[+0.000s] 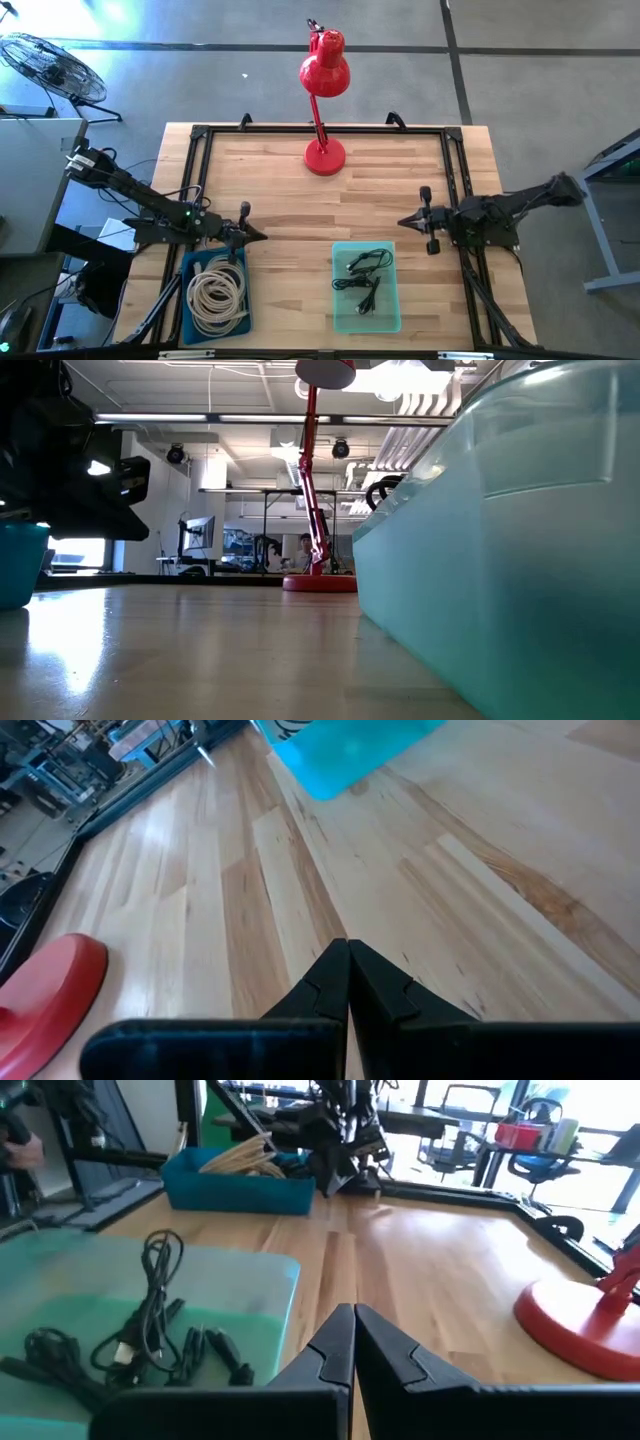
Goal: Pick & Place USB Port
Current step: Return to Home Position
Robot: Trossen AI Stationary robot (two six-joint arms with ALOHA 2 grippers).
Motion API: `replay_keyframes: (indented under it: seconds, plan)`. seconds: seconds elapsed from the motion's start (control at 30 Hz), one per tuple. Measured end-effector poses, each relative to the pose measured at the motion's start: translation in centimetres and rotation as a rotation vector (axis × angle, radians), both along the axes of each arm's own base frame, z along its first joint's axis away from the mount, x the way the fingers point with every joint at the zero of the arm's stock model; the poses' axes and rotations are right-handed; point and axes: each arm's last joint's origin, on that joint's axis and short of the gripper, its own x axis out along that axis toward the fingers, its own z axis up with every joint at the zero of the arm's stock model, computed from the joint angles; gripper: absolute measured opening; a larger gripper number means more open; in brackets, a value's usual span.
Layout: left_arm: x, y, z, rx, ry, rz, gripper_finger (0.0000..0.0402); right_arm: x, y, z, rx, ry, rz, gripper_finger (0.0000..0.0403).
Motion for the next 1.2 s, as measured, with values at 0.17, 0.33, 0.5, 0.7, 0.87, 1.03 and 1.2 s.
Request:
replay_keyframes:
  seconds: [0.17, 0.33, 0.5, 0.7, 0.87, 1.03, 1.2]
  plan:
    - [0.0, 0.0, 0.0, -0.010, 0.004, 0.007, 0.0000, 0.1, -0.3, 0.0, -0.024, -0.003, -0.010, 0.0000]
    - [0.0, 0.0, -0.1, -0.012, 0.005, 0.008, 0.0000, 0.1, -0.7, -0.3, -0.009, 0.027, -0.037, 0.0000]
    - [-0.1, 0.0, -0.1, 0.004, 0.010, -0.018, 0.0000, 0.1, -0.9, -0.3, 0.001, 0.029, -0.061, 0.0000]
    - [0.0, 0.0, -0.1, 0.003, 0.007, -0.015, 0.0000, 0.1, -1.0, -0.3, 0.009, 0.032, -0.060, 0.0000]
    - [-0.1, 0.0, -0.1, -0.015, 0.010, -0.015, 0.0000, 0.1, -1.1, -0.2, 0.005, 0.025, -0.093, 0.0000]
    - [-0.2, -0.1, 0.4, -0.008, -0.025, -0.049, 0.0000, 0.1, -1.1, -0.2, 0.005, 0.024, -0.095, 0.0001]
    - [-0.9, 0.1, 0.7, -0.015, -0.005, -0.084, 0.0000, 0.1, -1.1, -0.2, 0.004, 0.023, -0.096, 0.0001]
